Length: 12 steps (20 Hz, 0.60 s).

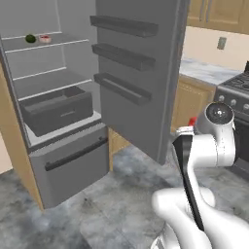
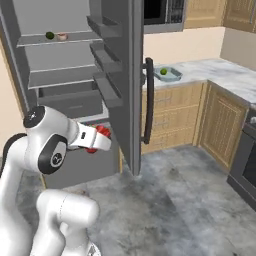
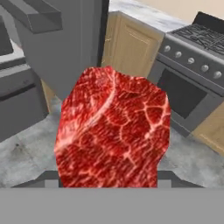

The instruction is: Place one lime and one steak in each tupperware on the nearby counter, to pack two identical lunches.

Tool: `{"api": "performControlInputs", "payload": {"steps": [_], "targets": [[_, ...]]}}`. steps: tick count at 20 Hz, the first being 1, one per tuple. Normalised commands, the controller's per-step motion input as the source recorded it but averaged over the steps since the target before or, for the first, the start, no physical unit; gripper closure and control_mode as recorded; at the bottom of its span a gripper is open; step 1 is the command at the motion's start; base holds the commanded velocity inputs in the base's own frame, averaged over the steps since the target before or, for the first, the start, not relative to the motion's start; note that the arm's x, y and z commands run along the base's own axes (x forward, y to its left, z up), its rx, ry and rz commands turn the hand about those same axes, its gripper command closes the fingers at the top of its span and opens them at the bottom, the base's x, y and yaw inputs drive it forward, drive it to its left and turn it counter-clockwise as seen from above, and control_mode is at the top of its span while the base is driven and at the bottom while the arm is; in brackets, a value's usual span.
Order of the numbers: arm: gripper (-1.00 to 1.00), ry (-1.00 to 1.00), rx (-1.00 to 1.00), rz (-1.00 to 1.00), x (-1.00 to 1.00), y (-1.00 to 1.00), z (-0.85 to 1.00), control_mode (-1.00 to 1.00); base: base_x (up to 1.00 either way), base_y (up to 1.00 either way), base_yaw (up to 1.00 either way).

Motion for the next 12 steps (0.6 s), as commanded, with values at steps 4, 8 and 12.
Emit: {"api": "performControlInputs", "payload": {"steps": [4, 8, 12], "targets": [[1.0, 0.0, 0.0, 0.0, 0.0, 0.0, 0.0, 1.0, -0.18, -0.45, -0.61], [1.0, 0.0, 0.0, 0.0, 0.0, 0.0, 0.0, 1.0, 0.91, -0.96, -0.31], [1.0, 0.0, 0.0, 0.0, 0.0, 0.0, 0.0, 1.0, 1.0, -0.84, -0.14]]}}
